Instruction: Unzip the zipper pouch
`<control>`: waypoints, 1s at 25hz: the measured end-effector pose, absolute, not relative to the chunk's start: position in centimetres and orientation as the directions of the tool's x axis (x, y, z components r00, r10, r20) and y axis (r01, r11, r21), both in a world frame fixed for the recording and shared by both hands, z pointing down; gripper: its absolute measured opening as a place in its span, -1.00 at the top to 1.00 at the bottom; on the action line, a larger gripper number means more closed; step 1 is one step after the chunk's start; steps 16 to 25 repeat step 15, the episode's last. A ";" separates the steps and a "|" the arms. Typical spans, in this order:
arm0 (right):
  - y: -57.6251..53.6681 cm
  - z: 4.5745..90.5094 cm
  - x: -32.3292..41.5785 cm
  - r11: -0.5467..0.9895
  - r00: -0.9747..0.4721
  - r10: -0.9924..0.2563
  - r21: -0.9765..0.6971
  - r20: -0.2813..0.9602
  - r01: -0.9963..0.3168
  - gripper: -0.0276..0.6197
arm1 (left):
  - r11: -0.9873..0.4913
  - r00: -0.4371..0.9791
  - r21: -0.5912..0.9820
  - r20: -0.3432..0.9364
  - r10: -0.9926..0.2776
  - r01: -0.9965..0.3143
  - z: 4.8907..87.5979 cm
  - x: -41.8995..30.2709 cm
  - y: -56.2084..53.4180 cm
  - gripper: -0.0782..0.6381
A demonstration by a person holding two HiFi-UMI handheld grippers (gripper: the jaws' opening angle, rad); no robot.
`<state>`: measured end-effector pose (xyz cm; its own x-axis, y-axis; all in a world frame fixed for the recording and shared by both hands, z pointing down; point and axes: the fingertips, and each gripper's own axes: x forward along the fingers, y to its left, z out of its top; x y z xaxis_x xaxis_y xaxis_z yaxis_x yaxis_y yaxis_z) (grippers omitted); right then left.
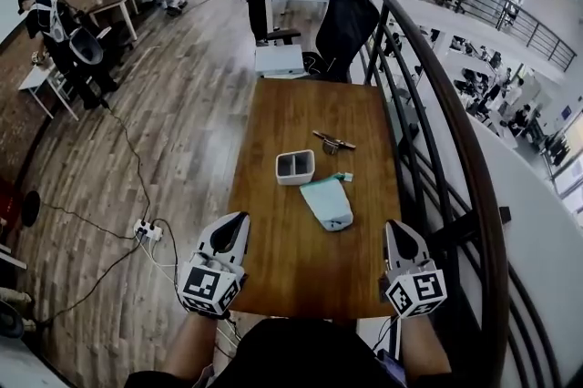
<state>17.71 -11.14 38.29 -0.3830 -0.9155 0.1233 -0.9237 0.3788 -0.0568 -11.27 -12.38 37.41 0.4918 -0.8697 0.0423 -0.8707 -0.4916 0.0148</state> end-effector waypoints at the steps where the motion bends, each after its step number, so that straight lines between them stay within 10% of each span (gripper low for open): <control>1: -11.0 38.2 17.9 0.380 -0.384 -0.915 -0.056 0.122 -0.923 0.94 | -0.492 0.492 0.003 0.043 -0.869 -0.870 37.3 -11.0 -12.1 0.74; 25: -11.6 38.3 18.6 0.429 -0.433 -0.893 -0.057 0.126 -0.902 0.94 | -0.512 0.511 -0.005 0.064 -0.857 -0.859 37.8 -8.0 -12.0 0.74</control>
